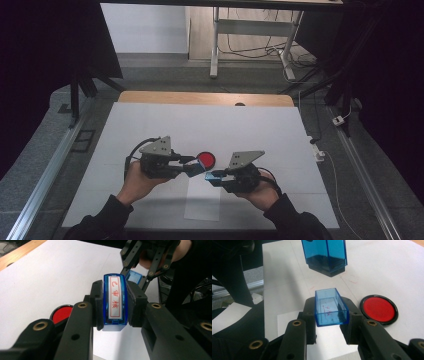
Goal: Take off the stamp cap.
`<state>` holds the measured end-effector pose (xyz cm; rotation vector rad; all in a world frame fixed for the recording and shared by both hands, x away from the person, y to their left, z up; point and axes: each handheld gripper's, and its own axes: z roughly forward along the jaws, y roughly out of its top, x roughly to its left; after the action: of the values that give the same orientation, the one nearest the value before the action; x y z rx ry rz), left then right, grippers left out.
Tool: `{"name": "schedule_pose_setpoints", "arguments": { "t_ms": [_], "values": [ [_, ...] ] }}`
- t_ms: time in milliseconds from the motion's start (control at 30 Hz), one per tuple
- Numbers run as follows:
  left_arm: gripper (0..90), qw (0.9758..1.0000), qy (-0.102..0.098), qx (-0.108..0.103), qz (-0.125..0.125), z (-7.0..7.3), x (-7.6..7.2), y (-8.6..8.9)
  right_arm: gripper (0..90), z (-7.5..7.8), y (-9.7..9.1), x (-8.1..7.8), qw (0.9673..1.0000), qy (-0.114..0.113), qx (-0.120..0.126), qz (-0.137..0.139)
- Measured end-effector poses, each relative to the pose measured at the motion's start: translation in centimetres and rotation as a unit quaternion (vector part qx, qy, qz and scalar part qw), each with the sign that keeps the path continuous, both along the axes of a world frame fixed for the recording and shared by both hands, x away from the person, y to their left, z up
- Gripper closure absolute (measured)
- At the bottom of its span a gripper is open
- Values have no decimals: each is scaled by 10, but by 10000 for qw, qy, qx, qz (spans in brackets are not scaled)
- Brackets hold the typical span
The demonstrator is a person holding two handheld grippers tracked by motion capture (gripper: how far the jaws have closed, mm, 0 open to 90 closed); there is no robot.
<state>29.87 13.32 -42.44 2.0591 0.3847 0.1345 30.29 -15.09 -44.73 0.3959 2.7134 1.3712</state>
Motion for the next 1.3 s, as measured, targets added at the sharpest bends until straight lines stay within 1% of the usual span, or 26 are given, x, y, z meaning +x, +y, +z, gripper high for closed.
{"name": "schedule_pose_setpoints", "arguments": {
  "t_ms": [133, 233, 300, 333, 467, 533, 667, 700, 767, 833, 933, 1067, 1200, 1300],
  "values": [
    [705, 10000, 39, 4, 43, -1, 1, 0, 687, 2, -7, -3, 9999, 17, 54, -89],
    [705, 10000, 42, 11, 72, -1, 1, 1, 687, 3, -12, -7, 9998, -25, 102, -157],
    [705, 9999, 50, 13, 93, -1, 1, 1, 687, 4, -16, -9, 9998, -84, 68, -187],
    [705, 9999, 48, 23, 107, -1, 1, 1, 686, 4, -17, -11, 9997, -65, 102, -233],
    [705, 9999, 46, 54, 149, -1, 1, 1, 686, 5, -25, -15, 9994, -82, 97, -322],
    [705, 9998, 46, 75, 170, -1, 1, 0, 686, 6, -29, -17, 9995, -117, 104, -277],
    [705, 9996, 37, 147, 244, -2, 2, 0, 687, 8, -33, -22, 9988, -301, 81, -369],
    [705, 9995, 32, 166, 259, -2, 2, 0, 686, 8, -34, -23, 9987, -324, 33, -404],
    [705, 9994, 29, 187, 285, -2, 2, 0, 686, 7, -37, -25, 9984, -291, 52, -490],
    [705, 9993, 26, 193, 313, -2, 2, 0, 687, 7, -41, -26, 9980, -298, 68, -559],
    [705, 9992, 35, 222, 322, -2, 2, -1, 687, 8, -48, -30, 9970, -366, 53, -682],
    [705, 9990, 45, 274, 349, -2, 2, -2, 686, 10, -57, -33, 9962, -397, 116, -772],
    [705, 9988, 49, 295, 385, -1, 2, -3, 686, 10, -66, -37, 9947, -415, 78, -937],
    [705, 9987, 55, 289, 425, -1, 2, -2, 686, 11, -73, -40, 9930, -424, 34, -1100]
  ]
}}
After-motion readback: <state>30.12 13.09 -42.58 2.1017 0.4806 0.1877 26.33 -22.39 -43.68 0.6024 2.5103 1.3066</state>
